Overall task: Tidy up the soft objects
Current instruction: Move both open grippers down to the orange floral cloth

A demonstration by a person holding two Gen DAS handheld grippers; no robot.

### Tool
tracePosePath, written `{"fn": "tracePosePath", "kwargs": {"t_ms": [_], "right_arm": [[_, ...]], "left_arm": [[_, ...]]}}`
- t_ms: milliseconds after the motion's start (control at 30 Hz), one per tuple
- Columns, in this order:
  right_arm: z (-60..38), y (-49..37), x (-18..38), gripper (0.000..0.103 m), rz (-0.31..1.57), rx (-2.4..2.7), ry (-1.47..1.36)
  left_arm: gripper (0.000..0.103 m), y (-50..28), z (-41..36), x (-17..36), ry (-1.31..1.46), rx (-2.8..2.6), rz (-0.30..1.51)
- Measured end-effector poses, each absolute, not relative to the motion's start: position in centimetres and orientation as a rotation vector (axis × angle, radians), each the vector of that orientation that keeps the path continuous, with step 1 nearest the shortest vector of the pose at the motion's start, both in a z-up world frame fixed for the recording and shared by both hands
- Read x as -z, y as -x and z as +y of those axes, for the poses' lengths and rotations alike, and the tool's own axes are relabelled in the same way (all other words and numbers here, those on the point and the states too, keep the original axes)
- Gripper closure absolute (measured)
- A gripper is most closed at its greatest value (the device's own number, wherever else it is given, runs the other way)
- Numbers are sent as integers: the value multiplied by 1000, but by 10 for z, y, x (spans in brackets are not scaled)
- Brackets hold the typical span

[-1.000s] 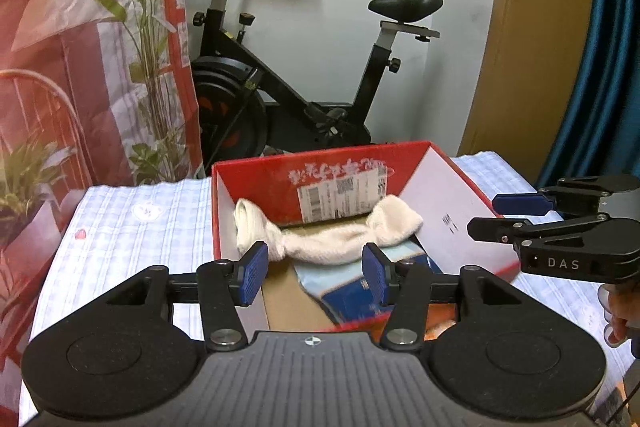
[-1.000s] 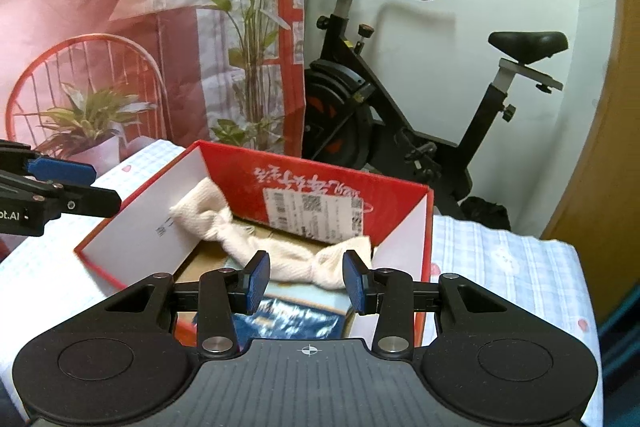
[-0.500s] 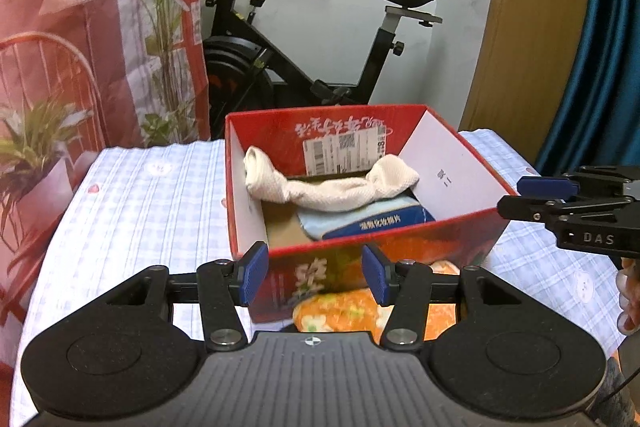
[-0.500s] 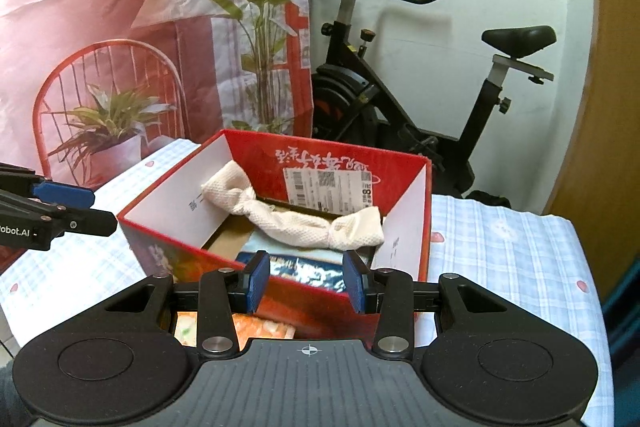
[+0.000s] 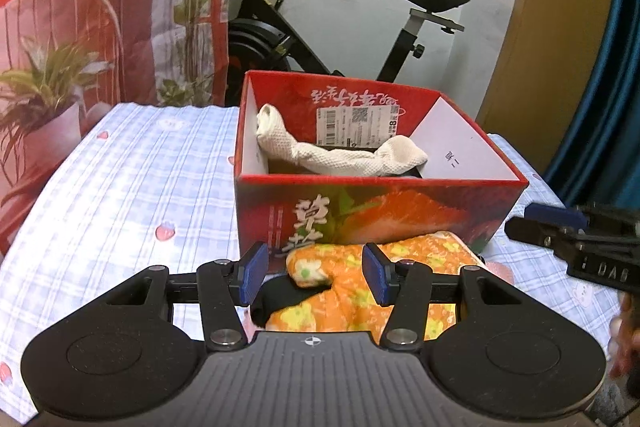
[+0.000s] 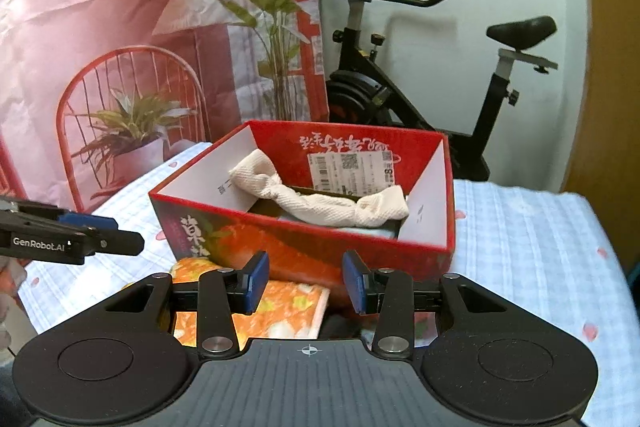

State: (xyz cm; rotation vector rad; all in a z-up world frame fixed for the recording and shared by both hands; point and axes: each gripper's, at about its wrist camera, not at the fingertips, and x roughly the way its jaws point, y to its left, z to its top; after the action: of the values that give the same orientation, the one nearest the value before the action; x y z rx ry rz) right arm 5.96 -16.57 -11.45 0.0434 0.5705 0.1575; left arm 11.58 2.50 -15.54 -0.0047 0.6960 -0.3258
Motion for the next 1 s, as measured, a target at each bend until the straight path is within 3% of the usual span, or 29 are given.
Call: {"fn": "tracePosePath", "kwargs": {"t_ms": [433, 1000], "right_arm": [[-163, -30, 161, 64, 569, -86, -128], [-168, -22, 177, 63, 580, -77, -195]], "left_arm": [[49, -94, 33, 179, 54, 304, 726], [49, -90, 50, 196, 147, 294, 777]]}}
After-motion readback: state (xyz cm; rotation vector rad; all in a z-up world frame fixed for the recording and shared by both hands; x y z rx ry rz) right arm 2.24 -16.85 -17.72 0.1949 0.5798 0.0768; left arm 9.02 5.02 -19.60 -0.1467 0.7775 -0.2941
